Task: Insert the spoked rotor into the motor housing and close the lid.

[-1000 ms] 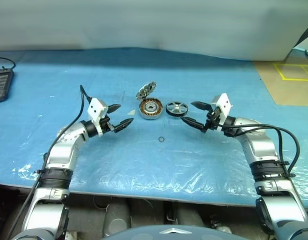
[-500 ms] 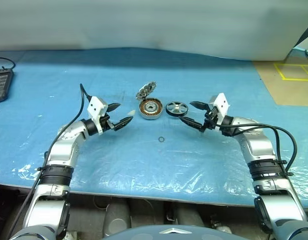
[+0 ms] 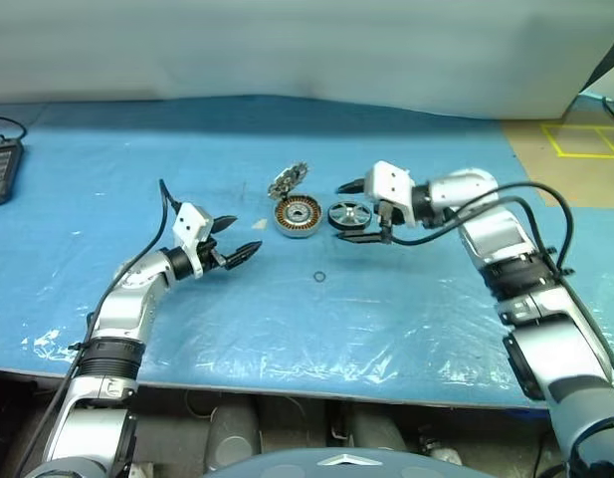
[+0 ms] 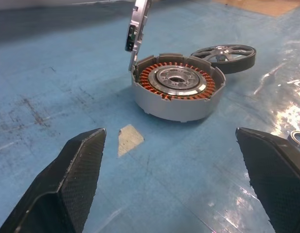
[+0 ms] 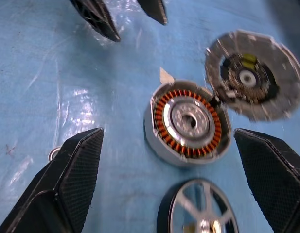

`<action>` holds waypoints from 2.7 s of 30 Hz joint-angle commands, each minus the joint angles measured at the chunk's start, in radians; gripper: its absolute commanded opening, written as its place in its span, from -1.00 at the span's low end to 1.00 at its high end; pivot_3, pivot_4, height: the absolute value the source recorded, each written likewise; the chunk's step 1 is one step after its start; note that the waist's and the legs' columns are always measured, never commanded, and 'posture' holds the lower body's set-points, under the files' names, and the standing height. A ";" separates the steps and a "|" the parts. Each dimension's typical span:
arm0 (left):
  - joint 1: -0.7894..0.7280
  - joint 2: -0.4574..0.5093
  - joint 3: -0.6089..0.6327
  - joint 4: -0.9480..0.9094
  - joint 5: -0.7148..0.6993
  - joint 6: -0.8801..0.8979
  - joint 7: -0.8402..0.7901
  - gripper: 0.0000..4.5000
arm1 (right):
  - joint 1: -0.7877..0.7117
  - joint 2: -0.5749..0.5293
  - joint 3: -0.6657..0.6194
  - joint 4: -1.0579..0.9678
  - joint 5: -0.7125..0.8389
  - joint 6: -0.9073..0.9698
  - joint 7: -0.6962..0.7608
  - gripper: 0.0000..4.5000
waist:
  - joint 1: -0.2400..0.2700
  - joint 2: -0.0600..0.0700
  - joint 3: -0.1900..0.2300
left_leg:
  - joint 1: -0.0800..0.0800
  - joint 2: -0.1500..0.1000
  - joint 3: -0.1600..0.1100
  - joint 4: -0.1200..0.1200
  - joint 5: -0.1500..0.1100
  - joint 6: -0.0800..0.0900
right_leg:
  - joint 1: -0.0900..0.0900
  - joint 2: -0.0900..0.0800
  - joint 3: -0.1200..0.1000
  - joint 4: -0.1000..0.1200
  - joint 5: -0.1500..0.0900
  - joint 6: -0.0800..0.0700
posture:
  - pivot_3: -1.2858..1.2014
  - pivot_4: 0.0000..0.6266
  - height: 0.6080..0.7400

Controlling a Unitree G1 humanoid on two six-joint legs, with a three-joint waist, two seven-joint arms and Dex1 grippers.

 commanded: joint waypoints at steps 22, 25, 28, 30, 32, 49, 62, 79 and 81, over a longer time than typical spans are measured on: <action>0.085 0.012 0.033 -0.117 -0.014 -0.008 0.077 1.00 | -0.326 0.285 0.064 0.771 -0.244 -0.359 -0.147 0.99 | -0.009 0.001 0.001 | -0.003 0.002 0.000 0.005 0.000 0.000 | -0.006 0.000 0.000 0.010 -0.002 -0.004 | 0.03 -0.52 1.00; 0.092 0.014 0.035 -0.122 -0.015 -0.008 0.080 1.00 | -0.330 0.292 0.063 0.790 -0.261 -0.365 -0.157 0.99 | -0.009 0.001 0.001 | -0.004 0.002 0.000 0.005 0.000 0.000 | -0.006 0.000 0.000 0.010 -0.002 -0.004 | 0.03 -0.52 1.00; 0.098 0.014 0.038 -0.125 -0.015 -0.008 0.084 1.00 | -0.333 0.299 0.068 0.807 -0.280 -0.371 -0.160 0.99 | -0.009 0.001 0.001 | -0.005 0.002 0.000 0.005 0.000 0.000 | -0.008 0.000 0.000 0.010 -0.002 -0.004 | 0.03 -0.52 1.00; 0.100 0.013 0.039 -0.126 -0.014 -0.008 0.086 1.00 | -0.333 0.305 0.069 0.817 -0.291 -0.372 -0.162 0.99 | -0.009 0.001 0.001 | -0.006 0.002 0.000 0.005 0.000 0.000 | -0.009 0.000 0.000 0.010 -0.002 -0.004 | 0.03 -0.52 1.00; 0.101 0.012 0.040 -0.128 -0.014 -0.007 0.088 1.00 | -0.332 0.312 0.071 0.827 -0.304 -0.373 -0.176 0.99 | -0.009 0.001 0.001 | -0.006 0.002 0.000 0.005 0.000 0.000 | -0.010 0.000 0.000 0.010 -0.002 -0.004 | 0.03 -0.52 1.00; 0.118 0.014 0.046 -0.141 -0.010 -0.011 0.111 1.00 | -0.318 0.357 0.111 0.885 -0.426 -0.364 -0.245 0.17 | -0.009 0.001 0.001 | -0.005 0.002 0.000 0.006 0.000 0.000 | -0.009 0.000 0.000 0.011 -0.002 -0.004 | 0.03 -0.52 1.00; 0.134 0.034 0.068 -0.137 -0.004 -0.025 0.132 1.00 | -0.276 0.391 -0.003 0.841 -0.307 -0.290 -0.082 0.17 | -0.013 0.001 0.001 | -0.004 0.002 0.001 0.005 0.000 0.000 | -0.009 0.000 0.000 0.011 -0.003 -0.004 | 0.03 -0.52 1.00; 0.143 0.040 0.072 -0.128 0.000 -0.038 0.151 1.00 | -0.248 0.337 0.047 0.798 -0.370 -0.383 -0.211 -0.18 | -0.010 0.001 0.001 | -0.002 0.002 0.001 0.006 -0.002 -0.003 | -0.006 0.000 0.001 0.012 -0.002 -0.005 | 0.03 -0.52 1.00; 0.142 0.038 0.070 -0.128 0.001 -0.039 0.153 1.00 | -0.248 0.339 0.064 0.813 -0.390 -0.381 -0.253 -0.18 | -0.010 0.001 0.001 | -0.002 0.002 0.001 0.006 -0.002 -0.003 | -0.006 0.000 0.001 0.012 -0.002 -0.005 | 0.03 -0.52 1.00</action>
